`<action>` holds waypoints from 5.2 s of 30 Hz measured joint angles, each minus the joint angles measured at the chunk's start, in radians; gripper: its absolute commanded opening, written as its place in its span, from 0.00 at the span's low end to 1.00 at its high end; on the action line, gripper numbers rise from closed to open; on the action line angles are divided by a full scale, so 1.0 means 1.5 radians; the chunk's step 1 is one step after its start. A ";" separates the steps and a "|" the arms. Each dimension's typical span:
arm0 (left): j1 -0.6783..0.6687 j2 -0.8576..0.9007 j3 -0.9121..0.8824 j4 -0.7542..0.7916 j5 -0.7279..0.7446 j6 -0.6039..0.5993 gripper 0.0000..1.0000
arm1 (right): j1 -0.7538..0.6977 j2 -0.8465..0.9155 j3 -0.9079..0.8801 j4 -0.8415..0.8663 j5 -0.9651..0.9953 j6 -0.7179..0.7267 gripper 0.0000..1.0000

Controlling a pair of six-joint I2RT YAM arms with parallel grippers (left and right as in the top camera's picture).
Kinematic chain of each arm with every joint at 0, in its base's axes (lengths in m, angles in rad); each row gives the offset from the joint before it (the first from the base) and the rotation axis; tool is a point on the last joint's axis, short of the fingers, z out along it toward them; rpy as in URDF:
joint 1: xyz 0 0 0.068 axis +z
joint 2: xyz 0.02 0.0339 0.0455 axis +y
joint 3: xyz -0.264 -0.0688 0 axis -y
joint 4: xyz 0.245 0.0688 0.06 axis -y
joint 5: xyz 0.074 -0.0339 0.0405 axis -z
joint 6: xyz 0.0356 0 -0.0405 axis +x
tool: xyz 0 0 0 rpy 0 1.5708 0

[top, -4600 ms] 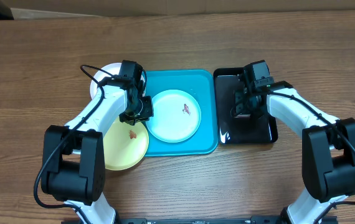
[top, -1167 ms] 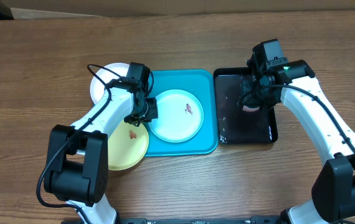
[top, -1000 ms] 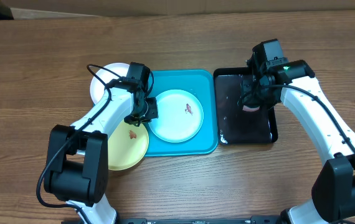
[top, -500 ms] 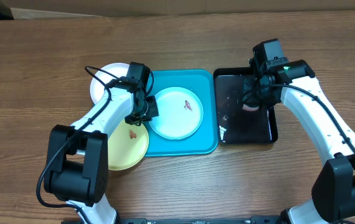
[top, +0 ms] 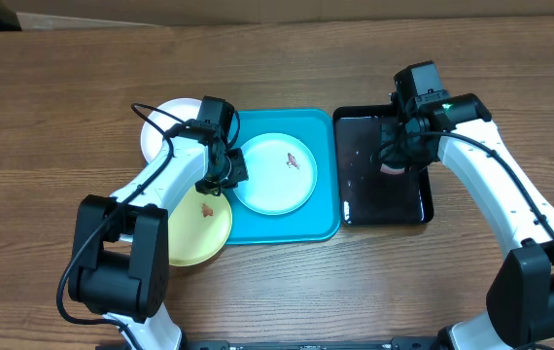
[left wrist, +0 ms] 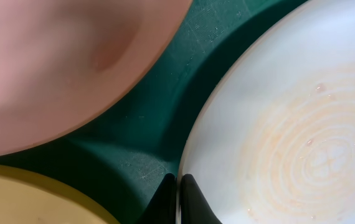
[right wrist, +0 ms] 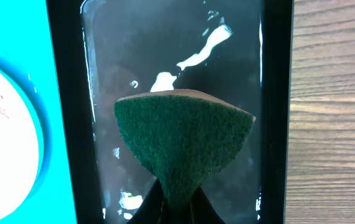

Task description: Clean dirty plates on tray and stack at the side

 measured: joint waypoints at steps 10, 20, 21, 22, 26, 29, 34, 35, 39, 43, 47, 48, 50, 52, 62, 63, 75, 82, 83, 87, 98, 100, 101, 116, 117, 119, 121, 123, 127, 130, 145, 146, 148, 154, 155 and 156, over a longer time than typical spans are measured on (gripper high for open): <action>0.000 0.000 0.000 -0.002 0.000 0.000 0.04 | 0.035 0.000 0.003 0.029 -0.076 -0.058 0.04; 0.000 0.000 0.000 -0.002 0.000 0.001 0.04 | 0.043 0.000 0.021 0.016 -0.043 -0.065 0.04; 0.000 0.000 0.000 -0.002 0.000 0.001 0.04 | 0.043 0.000 0.021 0.015 -0.045 -0.066 0.04; 0.000 0.000 0.000 -0.002 0.000 0.001 0.04 | 0.043 0.000 0.021 0.015 -0.051 -0.067 0.04; 0.000 0.000 0.000 -0.002 0.000 0.001 0.04 | 0.043 0.000 0.021 0.030 -0.107 -0.067 0.04; 0.000 0.000 0.000 -0.002 0.000 0.003 0.04 | 0.044 0.000 0.025 0.059 -0.163 -0.068 0.04; 0.000 0.000 0.000 -0.002 0.000 0.006 0.05 | 0.070 0.001 0.067 0.083 -0.212 -0.066 0.04; 0.000 0.000 0.000 -0.002 0.000 0.006 0.05 | 0.082 0.001 0.075 0.095 -0.212 -0.063 0.04; 0.000 0.000 0.000 -0.002 0.000 0.006 0.05 | 0.146 0.001 0.086 0.118 -0.183 -0.057 0.04; 0.000 0.000 0.000 -0.002 0.000 0.006 0.05 | 0.231 0.028 0.086 0.122 -0.074 -0.054 0.04; 0.000 0.000 0.000 -0.002 0.000 0.006 0.05 | 0.291 0.090 0.086 0.133 0.038 -0.054 0.04; 0.000 0.000 0.000 -0.002 0.000 0.006 0.05 | 0.299 0.109 0.086 0.141 0.062 -0.054 0.04; 0.000 0.000 0.000 -0.002 0.000 0.006 0.05 | 0.305 0.138 0.086 0.157 0.092 -0.054 0.04; 0.000 0.000 0.000 -0.002 0.000 0.006 0.06 | 0.306 0.164 0.086 0.175 0.117 -0.054 0.04; 0.000 0.000 0.000 -0.004 0.000 0.007 0.06 | 0.305 0.223 0.086 0.211 0.210 -0.057 0.04; 0.000 0.000 0.000 -0.004 0.000 0.008 0.06 | 0.305 0.228 0.086 0.212 0.211 -0.056 0.04; 0.000 0.000 0.000 -0.004 0.000 0.008 0.04 | 0.306 0.279 0.086 0.226 0.207 -0.057 0.04; 0.001 0.000 0.000 -0.005 -0.001 0.008 0.04 | 0.297 0.281 0.090 0.212 0.098 -0.056 0.04; 0.002 0.000 0.000 -0.005 -0.003 0.008 0.04 | 0.296 0.281 0.092 0.207 0.075 -0.056 0.04; 0.005 0.000 0.000 -0.005 -0.003 0.008 0.04 | 0.291 0.281 0.097 0.191 0.004 -0.056 0.04; 0.005 0.000 0.000 -0.004 -0.003 0.009 0.04 | 0.289 0.281 0.130 0.113 -0.174 -0.056 0.04; 0.005 0.000 0.000 -0.004 -0.002 0.008 0.04 | 0.285 0.281 0.158 0.073 -0.207 -0.057 0.04; 0.005 0.000 0.000 -0.004 -0.002 0.009 0.04 | 0.282 0.281 0.171 0.058 -0.216 -0.059 0.04; 0.005 0.000 0.000 -0.002 0.000 0.008 0.06 | 0.083 0.192 0.240 -0.180 -0.128 -0.084 0.04; 0.005 0.000 0.000 -0.003 0.000 0.008 0.05 | 0.071 0.192 0.230 -0.181 -0.115 -0.084 0.04; 0.005 0.000 0.000 -0.004 0.000 0.009 0.06 | 0.054 0.192 0.205 -0.171 -0.096 -0.081 0.04; 0.005 0.000 0.000 -0.005 0.000 0.008 0.06 | 0.041 0.192 0.168 -0.138 -0.079 -0.077 0.04; 0.005 0.000 0.000 -0.005 0.000 0.008 0.08 | 0.031 0.192 0.131 -0.100 -0.066 -0.074 0.04; 0.005 0.000 0.000 -0.005 0.000 0.008 0.08 | 0.016 0.192 0.057 -0.004 -0.053 -0.071 0.04; 0.005 0.000 0.000 -0.005 0.000 0.008 0.19 | 0.012 0.193 0.008 0.053 -0.048 -0.071 0.45; 0.005 0.000 -0.001 -0.005 0.000 0.018 0.41 | -0.001 0.193 0.061 0.005 -0.073 -0.067 0.73; 0.004 0.000 -0.003 -0.003 0.000 0.018 0.39 | -0.007 0.193 0.081 -0.002 -0.074 -0.062 0.73; 0.002 0.000 -0.010 0.006 -0.001 0.018 0.35 | -0.024 0.192 0.116 -0.001 -0.079 -0.053 0.73; -0.015 0.000 -0.022 0.032 0.000 0.018 0.28 | -0.077 0.190 0.130 -0.024 -0.079 -0.034 0.71; -0.018 0.000 -0.022 0.033 -0.001 0.018 0.22 | -0.083 0.190 0.130 -0.023 -0.079 -0.032 0.70; -0.019 0.000 -0.022 0.033 0.000 0.018 0.14 | -0.088 0.190 0.130 -0.023 -0.080 -0.032 0.70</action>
